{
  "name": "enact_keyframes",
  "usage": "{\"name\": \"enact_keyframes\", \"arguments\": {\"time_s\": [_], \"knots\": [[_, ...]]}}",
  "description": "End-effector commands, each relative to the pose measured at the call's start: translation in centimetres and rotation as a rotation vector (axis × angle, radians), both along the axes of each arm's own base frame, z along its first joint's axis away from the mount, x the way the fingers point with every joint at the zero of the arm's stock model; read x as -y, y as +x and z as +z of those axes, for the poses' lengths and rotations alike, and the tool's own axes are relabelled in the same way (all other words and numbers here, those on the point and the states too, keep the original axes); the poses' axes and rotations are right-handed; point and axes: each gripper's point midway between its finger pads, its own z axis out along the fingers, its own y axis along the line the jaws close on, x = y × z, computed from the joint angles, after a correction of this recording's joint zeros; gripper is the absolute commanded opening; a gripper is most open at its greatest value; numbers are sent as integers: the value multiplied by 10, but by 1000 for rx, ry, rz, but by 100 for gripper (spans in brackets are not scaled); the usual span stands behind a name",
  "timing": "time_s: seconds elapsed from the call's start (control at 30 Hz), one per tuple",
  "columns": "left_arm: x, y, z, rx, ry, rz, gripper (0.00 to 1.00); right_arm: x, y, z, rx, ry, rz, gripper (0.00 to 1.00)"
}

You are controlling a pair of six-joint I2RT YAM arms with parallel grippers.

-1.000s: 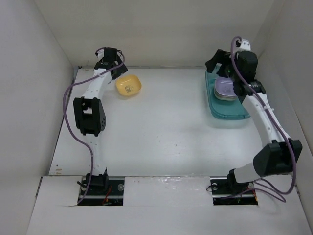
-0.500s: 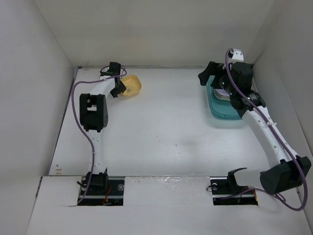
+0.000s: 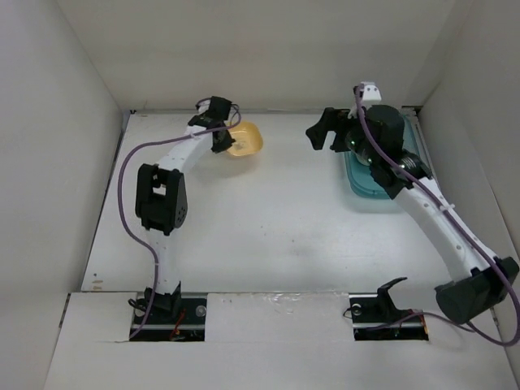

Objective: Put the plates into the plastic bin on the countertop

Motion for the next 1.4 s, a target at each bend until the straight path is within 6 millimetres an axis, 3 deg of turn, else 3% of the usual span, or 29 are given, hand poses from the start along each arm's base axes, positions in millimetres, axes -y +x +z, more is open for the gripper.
{"name": "enact_keyframes", "arguments": {"time_s": [0.0, 0.03, 0.07, 0.1, 0.27, 0.4, 0.47, 0.67, 0.7, 0.73, 0.77, 0.8, 0.83, 0.87, 0.97, 1.0, 1.03, 1.1, 1.23, 1.33, 1.37], "knots": [[57, -28, 101, 195, -14, -165, 0, -11, 18, -29, -79, -49, 18, 100], [66, -37, 104, 192, -35, -196, 0, -15, 21, -28, -76, -44, 30, 100], [71, -49, 93, 170, -43, -221, 0, -16, 24, -34, -89, -50, 30, 100], [82, -60, 110, 211, -69, -253, 0, -20, 27, -38, -90, -54, 30, 100], [108, -92, 142, 279, -197, -374, 0, -29, 46, -66, -134, -73, 31, 100], [117, -108, 169, 338, -281, -443, 0, -44, 59, -89, -183, -48, 61, 99], [120, -112, 182, 366, -299, -470, 0, -56, 62, -99, -210, -37, 87, 92], [127, -123, 188, 377, -345, -519, 1, -72, 66, -102, -214, 17, 118, 41], [129, -124, 196, 403, -363, -534, 2, -75, 67, -101, -220, 31, 127, 26], [131, -126, 196, 400, -371, -545, 16, -76, 68, -106, -234, 35, 124, 6], [131, -126, 196, 400, -372, -545, 36, -72, 71, -104, -233, 27, 98, 0], [130, -127, 201, 410, -374, -546, 63, -64, 74, -107, -239, 19, 69, 0], [128, -128, 198, 400, -363, -536, 99, -53, 77, -110, -259, -2, 20, 0], [120, -126, 201, 416, -338, -503, 100, -23, 88, -117, -267, -39, -88, 0], [98, -131, 211, 445, -281, -429, 100, 26, 101, -111, -248, -64, -173, 0], [93, -136, 207, 437, -269, -418, 100, 58, 108, -118, -263, -69, -225, 0], [87, -142, 219, 469, -268, -407, 100, 77, 111, -120, -275, -76, -259, 0], [78, -152, 218, 462, -255, -394, 100, 126, 117, -116, -262, -88, -322, 0], [56, -173, 207, 446, -185, -392, 100, 192, 122, -127, -289, -83, -424, 0], [34, -186, 203, 444, -116, -353, 100, 231, 127, -134, -312, -58, -478, 0], [28, -192, 196, 435, -97, -354, 100, 235, 130, -130, -303, -50, -477, 0]]}}
